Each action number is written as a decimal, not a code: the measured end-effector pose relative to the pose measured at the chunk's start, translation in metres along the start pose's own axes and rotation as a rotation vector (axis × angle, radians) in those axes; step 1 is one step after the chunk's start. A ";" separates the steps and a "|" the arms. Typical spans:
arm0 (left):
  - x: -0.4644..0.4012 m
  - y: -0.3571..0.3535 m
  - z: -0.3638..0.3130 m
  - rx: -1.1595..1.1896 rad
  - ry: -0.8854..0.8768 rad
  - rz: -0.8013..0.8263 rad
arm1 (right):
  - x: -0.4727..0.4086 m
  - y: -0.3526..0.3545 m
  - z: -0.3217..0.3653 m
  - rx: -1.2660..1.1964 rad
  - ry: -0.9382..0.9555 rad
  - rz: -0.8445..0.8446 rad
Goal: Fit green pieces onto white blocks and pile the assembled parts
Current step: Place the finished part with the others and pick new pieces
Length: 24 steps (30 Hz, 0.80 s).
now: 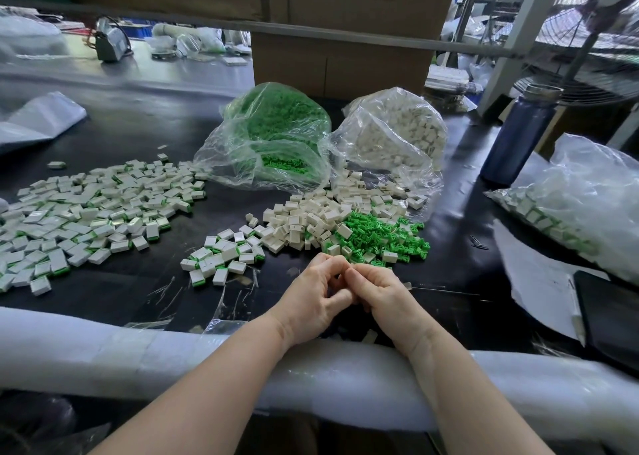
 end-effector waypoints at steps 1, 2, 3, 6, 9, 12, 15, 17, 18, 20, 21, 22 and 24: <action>0.000 0.000 0.000 0.001 -0.001 0.001 | 0.000 0.000 0.000 -0.003 -0.002 0.001; 0.000 0.000 0.000 0.000 -0.003 0.002 | 0.000 0.000 -0.001 -0.010 -0.003 0.001; 0.000 -0.001 0.000 -0.002 -0.005 0.002 | 0.000 0.000 -0.001 -0.020 -0.006 0.002; 0.000 -0.001 0.000 -0.012 -0.010 0.004 | 0.000 -0.001 -0.003 -0.058 -0.017 0.009; 0.000 -0.001 -0.001 -0.034 -0.016 0.004 | 0.000 -0.001 -0.002 -0.068 -0.007 0.015; 0.000 0.002 0.000 -0.044 -0.012 -0.027 | 0.001 0.000 0.005 0.007 0.056 -0.021; 0.000 0.007 0.001 0.021 0.000 -0.080 | 0.002 0.004 0.010 0.081 0.101 -0.095; 0.000 0.012 0.004 0.034 0.027 -0.132 | 0.002 0.012 0.008 0.081 0.091 -0.173; 0.000 0.014 0.006 0.023 0.036 -0.151 | 0.002 0.015 0.007 0.066 0.087 -0.207; -0.001 0.015 0.009 -0.012 0.043 -0.155 | 0.003 0.020 0.009 0.065 0.102 -0.257; -0.001 0.014 0.010 -0.028 0.043 -0.151 | 0.004 0.022 0.011 0.083 0.121 -0.274; -0.001 0.013 0.010 -0.038 0.042 -0.149 | 0.005 0.023 0.013 0.111 0.143 -0.287; -0.001 0.014 0.011 -0.054 0.043 -0.155 | 0.006 0.023 0.018 0.176 0.171 -0.305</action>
Point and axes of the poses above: each hand's wrist, its own x-axis away from the middle knuckle, its own y-axis out of the back of the hand, z = x × y, the point moved 8 cm from there along -x, towards the middle knuckle
